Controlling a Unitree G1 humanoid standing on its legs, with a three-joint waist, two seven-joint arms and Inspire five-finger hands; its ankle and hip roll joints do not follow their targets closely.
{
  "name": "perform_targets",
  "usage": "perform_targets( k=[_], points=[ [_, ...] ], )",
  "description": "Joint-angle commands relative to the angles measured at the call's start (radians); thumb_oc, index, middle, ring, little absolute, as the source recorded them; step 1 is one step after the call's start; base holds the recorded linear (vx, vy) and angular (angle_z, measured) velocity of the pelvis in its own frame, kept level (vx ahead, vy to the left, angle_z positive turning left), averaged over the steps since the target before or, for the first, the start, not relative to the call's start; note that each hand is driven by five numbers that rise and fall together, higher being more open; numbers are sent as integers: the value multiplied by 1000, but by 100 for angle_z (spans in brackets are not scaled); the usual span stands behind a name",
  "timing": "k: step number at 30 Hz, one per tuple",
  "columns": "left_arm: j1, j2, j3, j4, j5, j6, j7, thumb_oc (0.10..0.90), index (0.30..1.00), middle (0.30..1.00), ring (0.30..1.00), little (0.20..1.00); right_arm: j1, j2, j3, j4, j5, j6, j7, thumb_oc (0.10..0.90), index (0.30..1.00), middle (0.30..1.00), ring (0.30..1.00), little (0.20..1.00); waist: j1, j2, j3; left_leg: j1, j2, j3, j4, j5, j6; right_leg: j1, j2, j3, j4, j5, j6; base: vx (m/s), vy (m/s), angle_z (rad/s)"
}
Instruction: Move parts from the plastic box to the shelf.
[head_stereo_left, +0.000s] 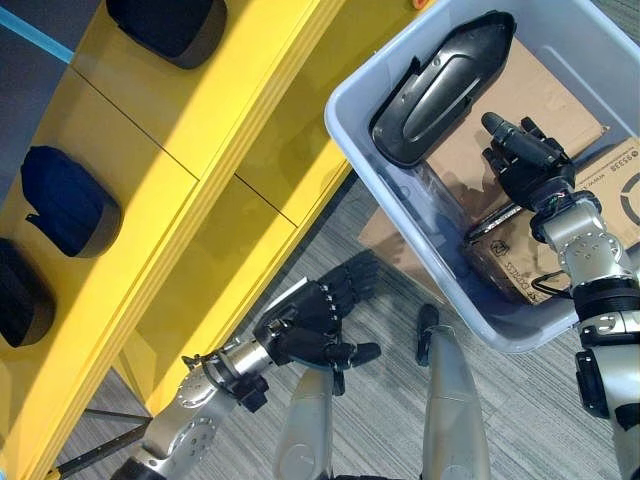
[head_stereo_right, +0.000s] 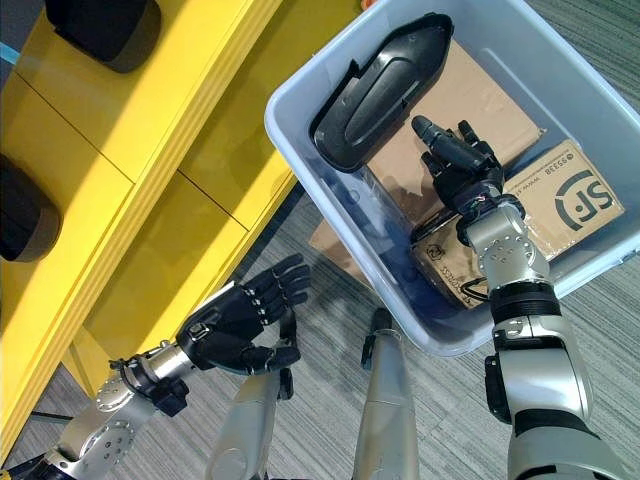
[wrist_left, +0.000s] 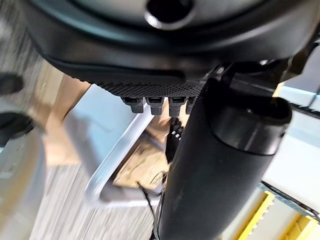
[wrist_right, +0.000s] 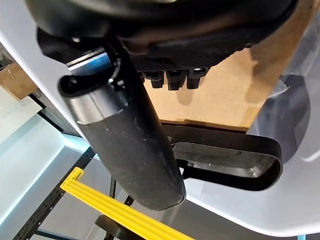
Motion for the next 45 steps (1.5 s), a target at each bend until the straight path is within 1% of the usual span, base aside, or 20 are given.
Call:
perform_targets(
  k=[1, 3, 6, 8, 11, 13, 16, 19, 20, 22, 23, 24, 25, 26, 33, 35, 41, 45],
  points=[
    [-6, -33, 42, -90, -56, -95, 25, 900, 1000, 1000, 1000, 1000, -151, -57, 33, -9, -35, -11, 62, 900, 1000, 1000, 1000, 1000, 13, 104, 3, 57, 37, -29, 165, -152, -6, 119, -3, 33, -56, -91, 33, 36, 71, 5],
    [-5, -36, 68, -74, -82, -59, -3, 900, 1000, 1000, 1000, 1000, -157, -51, 40, -5, -41, -19, 70, 900, 1000, 1000, 1000, 1000, 20, 107, 3, 61, 33, -33, 168, -145, -5, 129, -7, 30, -52, -97, 31, 33, 57, 8],
    [5, -38, 72, -74, -94, -31, -14, 900, 1000, 1000, 1000, 1000, -167, -58, 41, 2, -39, -13, 77, 900, 1000, 1000, 1000, 1000, 27, 110, 3, 59, 28, -38, 174, -151, -3, 132, -11, 29, -47, -101, 29, 20, 20, 10],
    [20, -41, 70, -62, -106, -4, -13, 900, 1000, 1000, 1000, 1000, -182, -60, 46, 14, -49, -9, 95, 900, 1000, 1000, 1000, 1000, 39, 111, 3, 51, 23, -44, 185, -158, -2, 132, -15, 21, -36, -106, 28, 18, -5, 4],
    [36, -45, 73, -50, -112, 8, -10, 900, 1000, 1000, 1000, 1000, -195, -58, 57, 28, -43, -13, 99, 900, 1000, 1000, 1000, 1000, 50, 113, 3, 44, 19, -48, 190, -156, -1, 131, -17, 14, -29, -112, 27, 16, -3, 9],
    [45, -45, 72, -34, -108, 4, -22, 900, 1000, 1000, 1000, 1000, -209, -56, 64, 43, -29, -21, 97, 900, 1000, 1000, 1000, 1000, 59, 114, 3, 35, 18, -52, 199, -157, -1, 126, -19, 10, -18, -116, 24, 7, -8, 15],
    [62, -42, 68, -31, -113, -12, -37, 900, 1000, 1000, 1000, 1000, -231, -61, 67, 77, -1, -16, 114, 900, 1000, 1000, 1000, 1000, 73, 117, 3, 18, 14, -61, 209, -154, 0, 119, -19, 3, -3, -124, 19, 5, -9, 11],
    [70, -42, 70, -31, -117, -11, -46, 900, 1000, 1000, 1000, 1000, -244, -54, 67, 87, 23, -13, 101, 900, 1000, 1000, 1000, 1000, 84, 119, 3, 7, 10, -67, 214, -153, 3, 115, -20, -3, 6, -130, 17, 39, -3, 8],
    [77, -42, 70, -31, -114, -10, -53, 900, 1000, 1000, 1000, 1000, -245, -51, 68, 92, 31, -17, 98, 900, 1000, 1000, 1000, 1000, 87, 115, 3, 17, 4, -75, 220, -173, 0, 129, -22, 4, 15, -155, 22, 103, -14, 13],
    [82, -37, 70, -33, -114, -10, -50, 900, 1000, 1000, 1000, 1000, -247, -42, 66, 96, 36, -27, 97, 900, 1000, 1000, 1000, 1000, 96, 115, 3, 0, 3, -78, 227, -170, 3, 121, -23, 0, 23, -153, 21, 54, -24, 10],
    [85, -36, 70, -30, -113, -11, -51, 900, 1000, 1000, 1000, 1000, -245, -36, 67, 96, 39, -39, 91, 900, 1000, 1000, 1000, 1000, 99, 114, 3, -4, 1, -81, 231, -177, 4, 120, -24, -1, 30, -160, 22, -58, -34, 7],
    [85, -34, 71, -29, -111, -11, -51, 900, 1000, 1000, 1000, 1000, -246, -31, 69, 94, 48, -54, 84, 900, 1000, 1000, 1000, 1000, 104, 116, 3, -24, 5, -77, 229, -162, 10, 102, -24, -12, 32, -141, 17, 48, -50, 6],
    [91, -33, 67, -30, -104, -14, -51, 900, 1000, 1000, 1000, 1000, -242, -31, 66, 103, 55, -69, 86, 900, 1000, 1000, 1000, 1000, 106, 112, 3, -13, -3, -85, 236, -187, 8, 117, -27, -5, 42, -167, 23, 46, -50, 10],
    [93, -34, 66, -31, -100, -13, -50, 900, 1000, 1000, 1000, 1000, -241, -33, 61, 111, 65, -84, 89, 900, 1000, 1000, 1000, 1000, 108, 113, 3, -18, -7, -88, 240, -191, 9, 115, -29, -5, 48, -170, 22, 120, -38, 7],
    [108, -29, 63, -28, -91, -20, -48, 900, 1000, 1000, 1000, 1000, -246, -64, 28, 135, 86, -131, 95, 900, 1000, 1000, 1000, 1000, 113, 124, 3, -35, -19, -95, 247, -196, 13, 103, -31, -5, 69, -181, 20, 17, -8, 3],
    [113, -30, 61, -29, -91, -28, -51, 900, 1000, 1000, 1000, 1000, -251, -75, 16, 142, 104, -159, 109, 900, 1000, 1000, 1000, 1000, 115, 129, 3, -41, -22, -95, 247, -198, 15, 98, -34, -6, 77, -186, 20, 10, -5, 2],
    [123, -24, 57, -31, -88, -32, -54, 900, 1000, 1000, 1000, 1000, -265, -93, 4, 137, 123, -202, 135, 900, 1000, 1000, 1000, 1000, 116, 143, 3, -51, -32, -95, 255, -197, 15, 91, -38, -4, 100, -199, 16, 29, -9, 9],
    [130, -21, 60, -37, -79, -30, -61, 900, 1000, 1000, 1000, 1000, -266, -101, 3, 124, 112, -211, 158, 900, 1000, 1000, 1000, 1000, 116, 148, 3, -53, -33, -95, 251, -192, 14, 87, -40, -3, 105, -202, 16, 6, -7, 2]
  ],
)
